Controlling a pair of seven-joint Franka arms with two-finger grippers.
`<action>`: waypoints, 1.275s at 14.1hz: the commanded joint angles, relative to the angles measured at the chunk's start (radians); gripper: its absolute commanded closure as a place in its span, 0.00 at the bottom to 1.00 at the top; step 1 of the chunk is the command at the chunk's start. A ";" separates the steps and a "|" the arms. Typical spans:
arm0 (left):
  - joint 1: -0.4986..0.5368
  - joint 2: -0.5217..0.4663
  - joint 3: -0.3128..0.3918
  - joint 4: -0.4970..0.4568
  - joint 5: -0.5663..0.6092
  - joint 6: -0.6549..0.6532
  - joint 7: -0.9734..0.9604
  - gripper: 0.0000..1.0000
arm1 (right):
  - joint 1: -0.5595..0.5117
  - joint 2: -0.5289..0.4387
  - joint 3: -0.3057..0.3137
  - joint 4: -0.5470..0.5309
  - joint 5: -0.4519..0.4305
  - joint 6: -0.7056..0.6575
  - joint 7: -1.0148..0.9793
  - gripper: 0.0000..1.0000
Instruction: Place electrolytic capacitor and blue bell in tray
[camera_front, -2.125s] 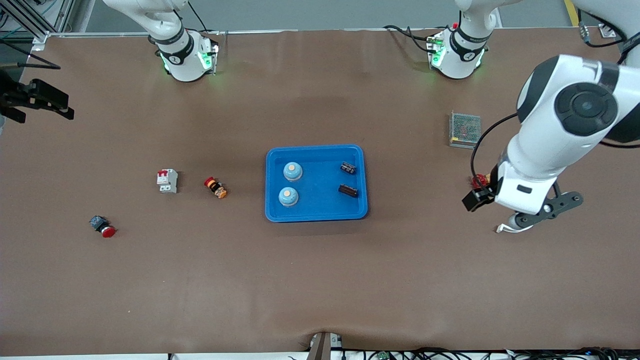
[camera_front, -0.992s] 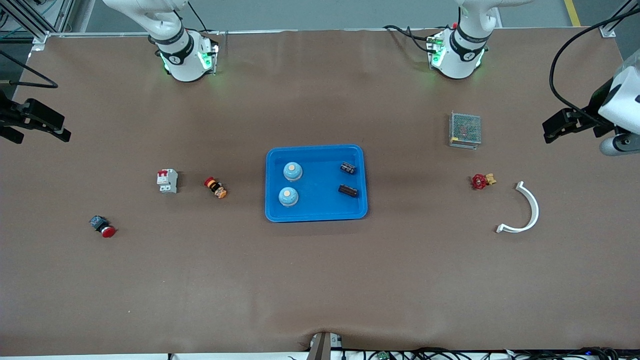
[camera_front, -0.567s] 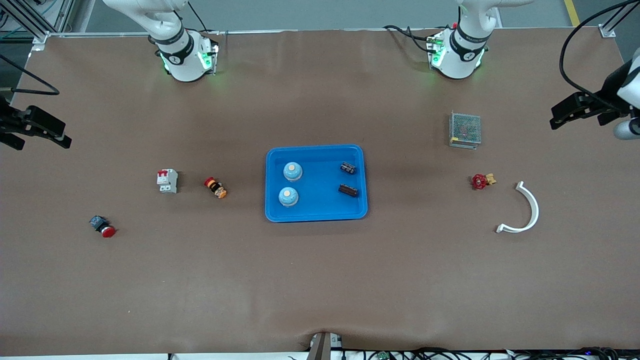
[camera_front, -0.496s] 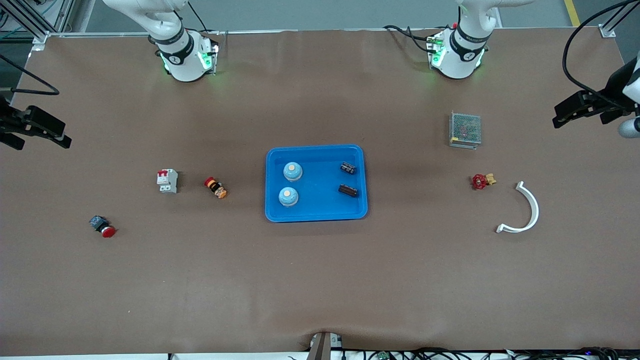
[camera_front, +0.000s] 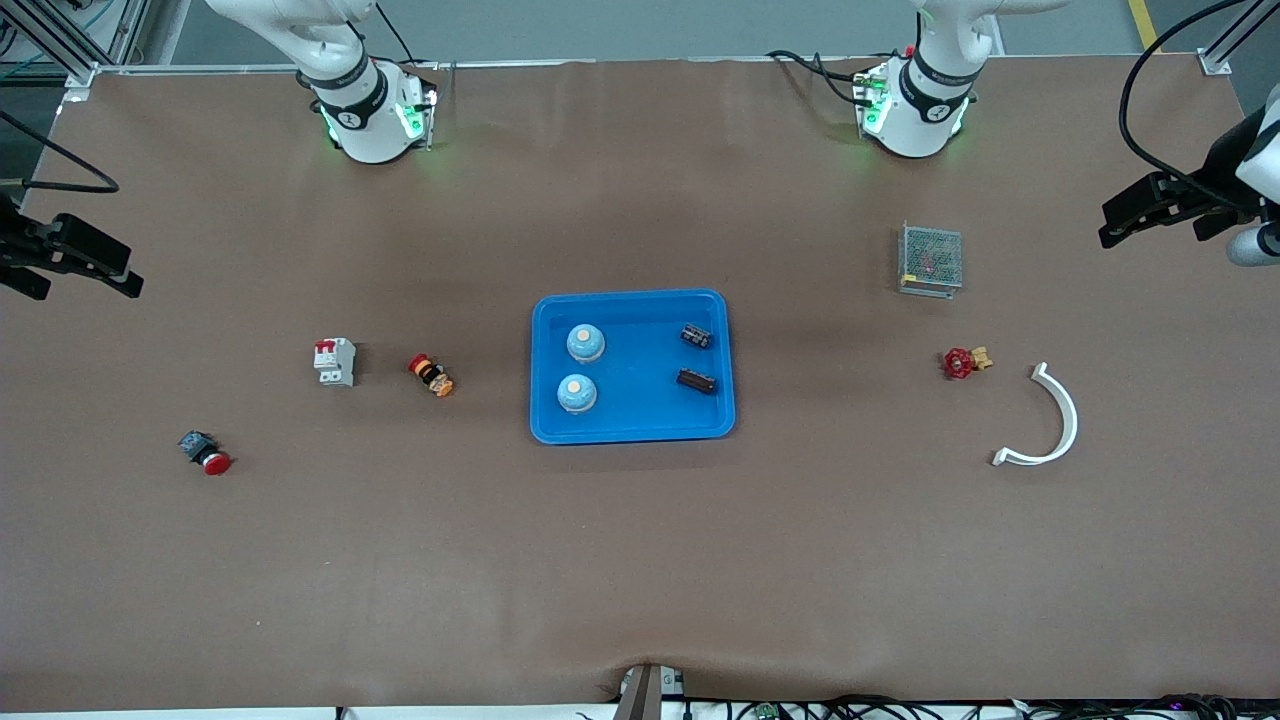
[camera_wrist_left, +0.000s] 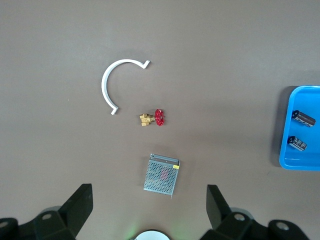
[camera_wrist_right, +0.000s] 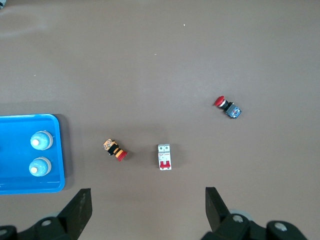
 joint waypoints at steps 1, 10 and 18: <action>-0.007 -0.029 0.007 -0.031 -0.014 0.002 0.008 0.00 | 0.000 0.011 0.003 -0.004 0.011 -0.014 0.033 0.00; -0.004 -0.023 0.003 -0.025 0.001 0.002 0.003 0.00 | -0.019 0.020 0.001 -0.010 0.009 -0.077 0.090 0.00; -0.005 -0.027 0.003 -0.031 0.001 0.000 0.005 0.00 | -0.020 0.020 0.001 -0.005 0.000 -0.065 0.085 0.00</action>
